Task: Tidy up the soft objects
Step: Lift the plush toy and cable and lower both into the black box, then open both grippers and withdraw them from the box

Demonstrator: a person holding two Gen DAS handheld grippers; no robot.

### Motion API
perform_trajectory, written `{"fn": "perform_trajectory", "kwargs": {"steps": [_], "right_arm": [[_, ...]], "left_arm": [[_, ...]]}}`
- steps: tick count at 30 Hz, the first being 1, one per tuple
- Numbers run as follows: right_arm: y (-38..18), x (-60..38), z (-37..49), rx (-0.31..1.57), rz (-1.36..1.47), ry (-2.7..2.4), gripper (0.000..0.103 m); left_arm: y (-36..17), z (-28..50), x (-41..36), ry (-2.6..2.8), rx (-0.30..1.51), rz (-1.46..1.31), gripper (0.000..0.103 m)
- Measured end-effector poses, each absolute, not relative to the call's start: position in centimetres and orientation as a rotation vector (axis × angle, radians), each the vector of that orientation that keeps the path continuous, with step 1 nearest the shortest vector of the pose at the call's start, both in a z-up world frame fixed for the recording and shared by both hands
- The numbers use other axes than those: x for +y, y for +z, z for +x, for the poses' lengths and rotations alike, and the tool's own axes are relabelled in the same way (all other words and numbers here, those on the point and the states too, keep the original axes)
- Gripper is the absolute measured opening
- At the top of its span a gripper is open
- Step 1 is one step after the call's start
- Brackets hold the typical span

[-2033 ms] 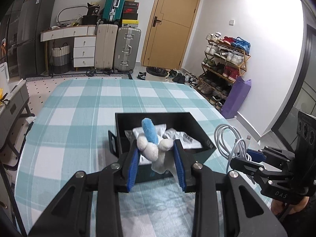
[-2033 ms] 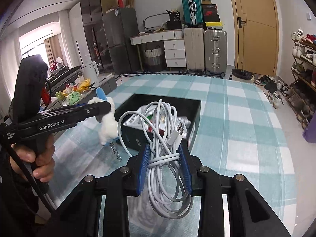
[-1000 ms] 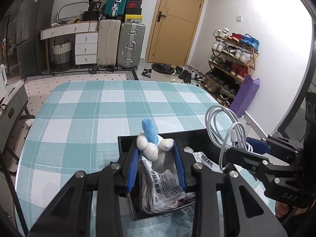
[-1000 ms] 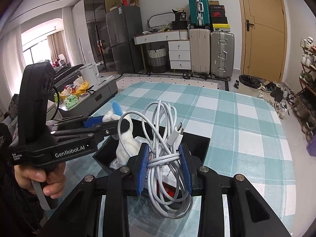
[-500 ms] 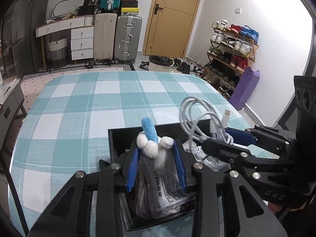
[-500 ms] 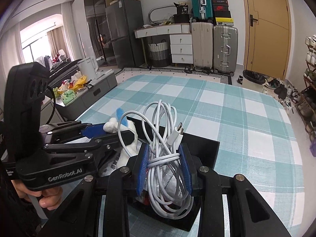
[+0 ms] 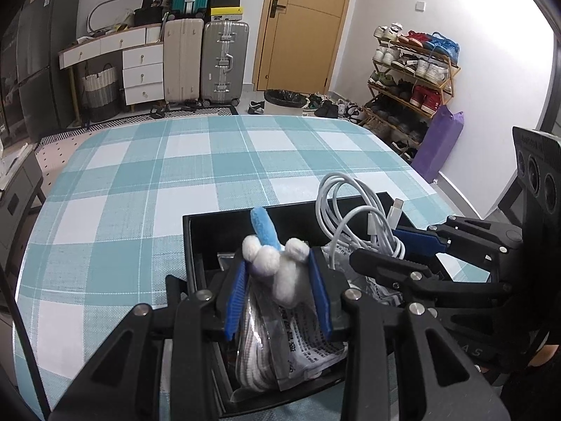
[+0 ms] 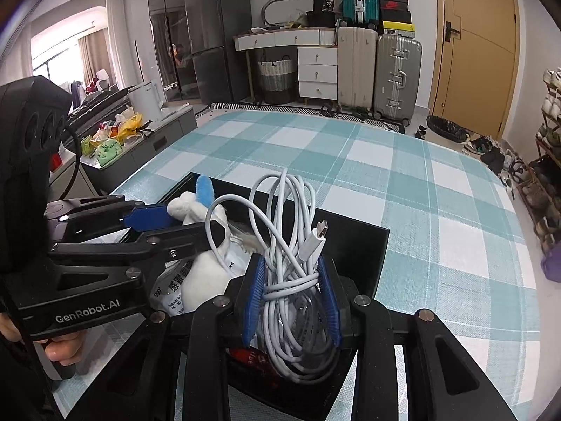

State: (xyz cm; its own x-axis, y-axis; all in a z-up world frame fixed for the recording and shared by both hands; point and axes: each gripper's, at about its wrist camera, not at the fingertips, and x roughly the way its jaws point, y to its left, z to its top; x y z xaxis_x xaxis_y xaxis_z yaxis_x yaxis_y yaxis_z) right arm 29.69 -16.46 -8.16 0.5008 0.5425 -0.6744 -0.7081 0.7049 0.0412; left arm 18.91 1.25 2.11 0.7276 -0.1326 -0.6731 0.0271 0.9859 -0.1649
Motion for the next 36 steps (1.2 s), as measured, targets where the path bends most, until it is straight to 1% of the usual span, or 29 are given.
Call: {"fn": "perform_trajectory", "kwargs": {"steps": [4, 6, 10, 11, 13, 14, 16, 18, 19, 21, 22, 23, 24, 25, 27, 31, 36], "right_arm": [[-8.3, -16.6, 29.5, 0.717, -0.271, 0.77, 0.031], [-8.4, -16.9, 29.3, 0.72, -0.272, 0.78, 0.031], [-8.0, -17.3, 28.7, 0.712, -0.284, 0.775, 0.031], [-7.9, -17.5, 28.6, 0.709, -0.283, 0.772, 0.032], [-7.5, -17.9, 28.4, 0.69, -0.278, 0.77, 0.033], [-7.2, -18.1, 28.1, 0.681, -0.276, 0.772, 0.035], [-6.6, -18.8, 27.7, 0.656, -0.265, 0.772, 0.043], [-6.0, -19.5, 27.2, 0.629, -0.247, 0.771, 0.051], [-5.7, -19.7, 27.0, 0.624, -0.24, 0.773, 0.053], [-5.5, -20.2, 26.5, 0.609, -0.231, 0.775, 0.07], [-5.4, -20.6, 26.3, 0.597, -0.224, 0.773, 0.075], [-5.4, -20.9, 26.0, 0.586, -0.212, 0.771, 0.085], [-5.3, -21.2, 25.7, 0.576, -0.199, 0.768, 0.09], [-5.3, -21.6, 25.5, 0.567, -0.184, 0.767, 0.092], [-5.4, -22.1, 25.0, 0.557, -0.161, 0.763, 0.102], [-5.6, -23.2, 23.8, 0.515, -0.126, 0.76, 0.102], [-6.2, -23.8, 22.4, 0.487, -0.115, 0.775, 0.102]], "left_arm": [[2.2, 18.8, 1.4, -0.095, 0.753, -0.152, 0.038], [2.4, 18.5, 1.3, -0.088, 0.749, -0.134, 0.047], [2.5, 18.1, 1.2, -0.104, 0.742, -0.128, 0.053], [2.6, 17.9, 1.2, -0.106, 0.738, -0.131, 0.056], [2.8, 17.7, 1.4, -0.098, 0.735, -0.133, 0.057], [2.9, 17.6, 1.5, -0.096, 0.737, -0.14, 0.061], [3.1, 17.3, 1.8, -0.113, 0.726, -0.157, 0.067], [3.4, 16.7, 1.7, -0.126, 0.703, -0.158, 0.083], [3.6, 16.4, 1.5, -0.12, 0.693, -0.151, 0.088], [3.9, 15.8, 1.4, -0.088, 0.67, -0.141, 0.099], [4.0, 15.6, 1.6, -0.088, 0.665, -0.152, 0.1], [4.0, 15.4, 1.7, -0.087, 0.663, -0.161, 0.102], [4.0, 15.2, 1.8, -0.084, 0.661, -0.163, 0.103], [4.0, 14.8, 1.8, -0.077, 0.652, -0.158, 0.103], [4.1, 14.1, 1.6, -0.056, 0.627, -0.137, 0.103], [4.1, 12.7, 1.1, -0.025, 0.57, -0.091, 0.103], [3.5, 11.3, 1.3, -0.005, 0.545, -0.123, 0.103]]}}
